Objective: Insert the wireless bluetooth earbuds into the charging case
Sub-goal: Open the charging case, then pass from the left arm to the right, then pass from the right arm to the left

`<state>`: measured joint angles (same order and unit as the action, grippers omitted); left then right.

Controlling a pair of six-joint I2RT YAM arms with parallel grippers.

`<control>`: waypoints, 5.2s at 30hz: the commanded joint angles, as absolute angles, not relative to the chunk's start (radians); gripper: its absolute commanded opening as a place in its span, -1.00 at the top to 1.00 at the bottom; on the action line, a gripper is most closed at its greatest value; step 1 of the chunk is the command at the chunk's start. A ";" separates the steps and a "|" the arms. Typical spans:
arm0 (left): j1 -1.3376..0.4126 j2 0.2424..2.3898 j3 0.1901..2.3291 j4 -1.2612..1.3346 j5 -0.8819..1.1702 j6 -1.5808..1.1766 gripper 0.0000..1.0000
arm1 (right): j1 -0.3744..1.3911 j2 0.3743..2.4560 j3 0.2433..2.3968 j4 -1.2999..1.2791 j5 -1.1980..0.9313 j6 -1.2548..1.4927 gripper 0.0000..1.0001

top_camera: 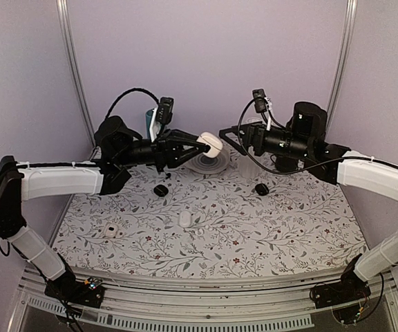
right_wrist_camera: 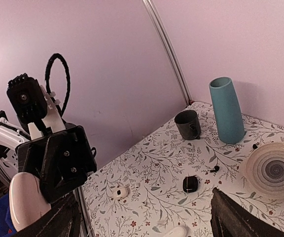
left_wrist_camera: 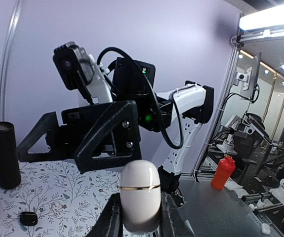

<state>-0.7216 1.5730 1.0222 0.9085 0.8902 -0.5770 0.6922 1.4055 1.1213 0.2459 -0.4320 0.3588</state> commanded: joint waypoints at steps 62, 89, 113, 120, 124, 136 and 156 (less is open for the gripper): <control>-0.680 1.575 1.030 0.888 0.853 -0.520 1.00 | 0.684 1.512 1.143 0.418 -0.684 0.549 0.01; -0.673 1.572 1.029 0.796 0.855 -0.476 -0.01 | 0.684 1.482 1.170 0.344 -0.659 0.462 0.92; -0.679 1.507 1.129 0.352 0.896 -0.191 -0.05 | 0.707 1.457 1.385 -0.123 -0.608 0.011 0.91; -0.695 1.506 1.121 0.411 0.886 -0.220 0.02 | 0.728 1.475 1.401 -0.136 -0.600 -0.023 0.91; -0.704 1.510 1.125 0.430 0.884 -0.229 0.05 | 0.734 1.487 1.413 -0.148 -0.598 -0.024 0.92; -0.717 1.500 1.120 0.447 0.875 -0.224 0.14 | 0.733 1.512 1.430 -0.149 -0.597 -0.006 0.91; -0.730 1.503 1.077 0.521 0.803 -0.256 0.32 | 0.734 1.511 1.419 -0.126 -0.587 0.036 0.91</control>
